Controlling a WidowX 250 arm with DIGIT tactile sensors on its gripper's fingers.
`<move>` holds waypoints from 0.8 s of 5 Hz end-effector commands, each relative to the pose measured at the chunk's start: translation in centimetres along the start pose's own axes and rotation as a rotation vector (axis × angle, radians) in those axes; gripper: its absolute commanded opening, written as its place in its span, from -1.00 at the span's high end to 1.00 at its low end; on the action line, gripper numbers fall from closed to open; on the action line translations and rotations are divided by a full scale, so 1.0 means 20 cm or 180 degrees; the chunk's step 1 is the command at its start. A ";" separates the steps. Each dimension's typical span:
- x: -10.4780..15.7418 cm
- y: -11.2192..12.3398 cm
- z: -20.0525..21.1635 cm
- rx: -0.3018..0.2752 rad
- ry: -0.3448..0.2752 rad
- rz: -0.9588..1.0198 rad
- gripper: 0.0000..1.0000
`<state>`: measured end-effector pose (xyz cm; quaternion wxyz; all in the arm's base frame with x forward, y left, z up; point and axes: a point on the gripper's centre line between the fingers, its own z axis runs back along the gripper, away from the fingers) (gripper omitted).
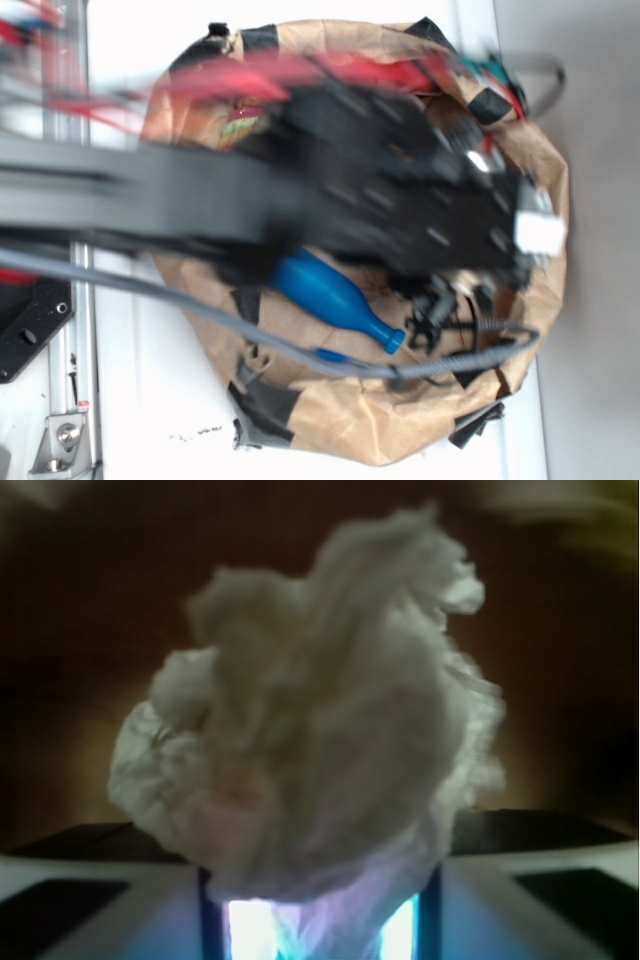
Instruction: Grab the white paper.
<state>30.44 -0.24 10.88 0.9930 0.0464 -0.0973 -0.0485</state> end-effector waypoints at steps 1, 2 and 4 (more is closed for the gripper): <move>-0.08 0.06 0.59 0.0032 -0.0131 0.0512 1.00; -0.11 0.00 0.65 0.0047 -0.0014 0.0727 1.00; -0.13 -0.03 0.59 0.0067 0.0137 0.0802 1.00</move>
